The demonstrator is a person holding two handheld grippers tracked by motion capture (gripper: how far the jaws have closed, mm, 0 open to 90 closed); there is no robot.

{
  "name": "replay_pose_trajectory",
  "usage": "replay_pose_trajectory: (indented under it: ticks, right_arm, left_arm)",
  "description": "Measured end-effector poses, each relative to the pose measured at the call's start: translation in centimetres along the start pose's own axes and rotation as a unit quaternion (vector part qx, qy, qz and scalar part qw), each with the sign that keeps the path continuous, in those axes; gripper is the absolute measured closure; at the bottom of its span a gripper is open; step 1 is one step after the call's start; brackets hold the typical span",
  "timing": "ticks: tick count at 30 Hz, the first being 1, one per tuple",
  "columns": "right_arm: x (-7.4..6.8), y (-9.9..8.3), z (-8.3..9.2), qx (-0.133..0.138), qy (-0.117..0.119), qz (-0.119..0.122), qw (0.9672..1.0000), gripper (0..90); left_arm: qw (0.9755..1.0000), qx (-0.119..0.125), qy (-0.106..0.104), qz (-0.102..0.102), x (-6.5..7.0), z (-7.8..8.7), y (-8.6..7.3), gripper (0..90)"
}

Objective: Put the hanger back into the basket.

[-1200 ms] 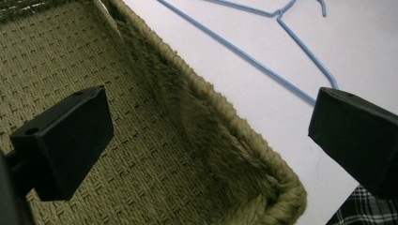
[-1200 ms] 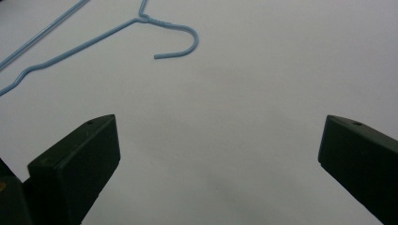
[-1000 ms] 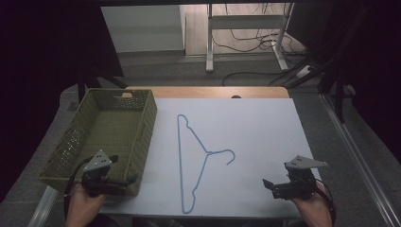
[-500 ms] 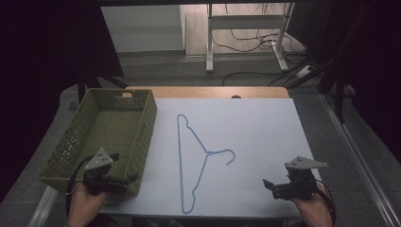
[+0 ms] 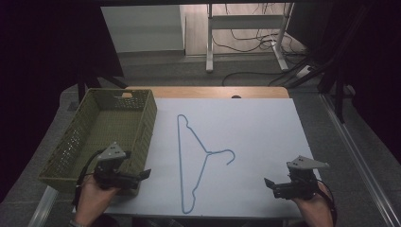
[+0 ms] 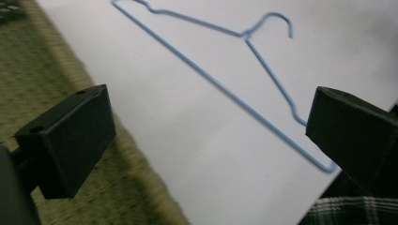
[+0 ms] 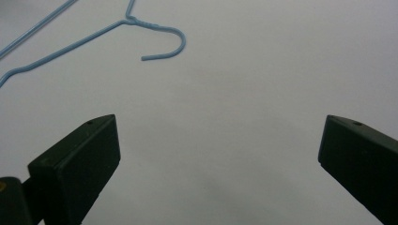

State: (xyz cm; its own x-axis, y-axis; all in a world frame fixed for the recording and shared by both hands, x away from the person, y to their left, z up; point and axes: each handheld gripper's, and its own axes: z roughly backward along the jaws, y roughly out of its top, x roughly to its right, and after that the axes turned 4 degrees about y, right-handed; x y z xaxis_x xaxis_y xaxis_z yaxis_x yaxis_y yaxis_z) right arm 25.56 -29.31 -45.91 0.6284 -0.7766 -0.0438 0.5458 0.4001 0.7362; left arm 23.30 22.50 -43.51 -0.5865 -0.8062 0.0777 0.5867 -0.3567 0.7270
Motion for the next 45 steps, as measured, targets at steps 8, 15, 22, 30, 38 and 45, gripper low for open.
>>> replay_pose_trajectory:
  ticks: [8,15,22,30,38,45]
  right_arm:
    - [0.0,0.0,0.0,-0.005,-0.004,0.004,1.0000,0.0]
    - [0.0,-0.1,-0.2,-0.009,-0.003,0.005,0.9999,0.0]
    - [-0.1,-0.1,-0.3,-0.010,-0.002,0.007,0.9999,0.0]
    - [-0.3,0.1,-0.8,-0.023,-0.001,0.000,0.9997,0.0]
    - [-0.6,1.8,-2.0,-0.030,0.016,-0.009,0.9994,0.0]
    - [-0.9,3.7,-3.8,-0.032,0.041,0.003,0.9986,0.0]
  left_arm:
    - [0.9990,-0.028,-0.017,-0.029,1.5,-1.6,1.9,0.7]
    - [0.9974,-0.042,-0.030,-0.050,2.5,-3.2,3.7,1.3]
    - [0.9952,-0.061,-0.045,-0.062,3.1,-5.6,5.2,2.3]
    - [0.9941,-0.054,-0.054,-0.078,3.7,-8.1,5.8,4.1]
    - [0.9944,-0.045,-0.060,-0.075,3.7,-9.5,4.9,3.8]
    - [0.9937,-0.043,-0.074,-0.073,3.9,-10.4,4.3,3.3]
